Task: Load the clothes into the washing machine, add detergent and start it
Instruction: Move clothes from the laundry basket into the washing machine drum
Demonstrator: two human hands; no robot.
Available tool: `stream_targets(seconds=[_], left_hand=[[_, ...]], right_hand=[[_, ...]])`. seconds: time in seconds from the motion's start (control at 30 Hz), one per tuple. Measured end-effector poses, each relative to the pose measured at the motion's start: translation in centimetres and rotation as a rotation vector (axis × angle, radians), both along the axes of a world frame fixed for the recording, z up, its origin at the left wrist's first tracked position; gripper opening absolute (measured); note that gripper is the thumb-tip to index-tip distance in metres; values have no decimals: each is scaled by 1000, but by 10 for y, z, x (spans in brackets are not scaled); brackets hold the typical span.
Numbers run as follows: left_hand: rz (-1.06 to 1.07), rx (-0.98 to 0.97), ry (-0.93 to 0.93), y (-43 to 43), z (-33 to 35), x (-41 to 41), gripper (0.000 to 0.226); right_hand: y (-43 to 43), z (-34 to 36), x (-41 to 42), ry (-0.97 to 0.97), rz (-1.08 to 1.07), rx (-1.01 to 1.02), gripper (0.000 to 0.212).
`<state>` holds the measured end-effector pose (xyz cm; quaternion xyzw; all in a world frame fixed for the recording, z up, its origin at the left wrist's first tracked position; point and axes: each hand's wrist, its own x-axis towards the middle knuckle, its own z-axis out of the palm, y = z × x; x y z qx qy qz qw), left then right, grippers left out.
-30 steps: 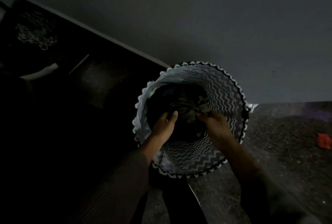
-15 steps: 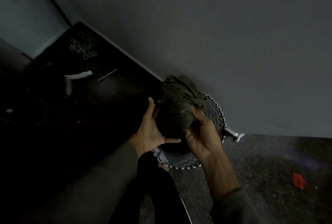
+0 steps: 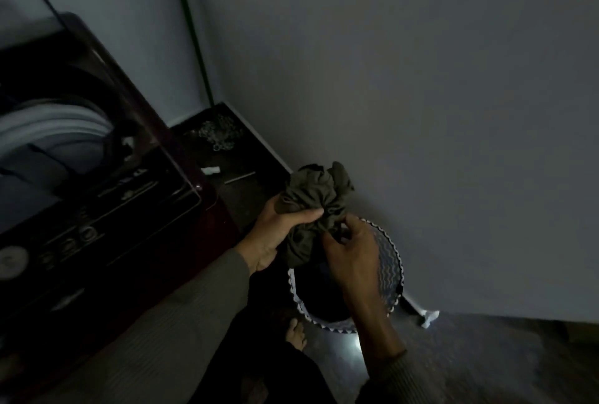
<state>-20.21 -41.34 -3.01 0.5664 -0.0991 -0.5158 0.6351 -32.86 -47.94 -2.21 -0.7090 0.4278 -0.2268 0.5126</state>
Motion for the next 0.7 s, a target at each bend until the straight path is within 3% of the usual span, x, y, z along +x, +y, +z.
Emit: stream_targets(seconds=[0.1, 0.17, 0.2, 0.23, 0.3, 0.37, 0.53, 0.7], left_hand=[[10, -1, -174, 21, 41, 15, 30], [-23, -43, -237, 40, 72, 31, 35], [-54, -78, -261, 50, 88, 40, 35], [-83, -109, -291, 60, 104, 47, 38], [-133, -137, -352, 80, 127, 63, 49], [-170, -159, -441, 100, 146, 81, 46], [10, -53, -643, 153, 161, 131, 46], [249, 89, -693, 219, 166, 171, 78]], right_hand=[[4, 20, 9, 15, 23, -109, 50], [1, 32, 20, -62, 87, -27, 92], [-1, 37, 28, -102, 160, 48, 100], [0, 45, 35, -107, 259, 91, 94], [7, 66, 46, 12, 470, 187, 56], [19, 75, 63, 59, 485, 292, 38], [85, 105, 142, -211, 449, 251, 38], [152, 120, 204, -331, 464, 207, 35]])
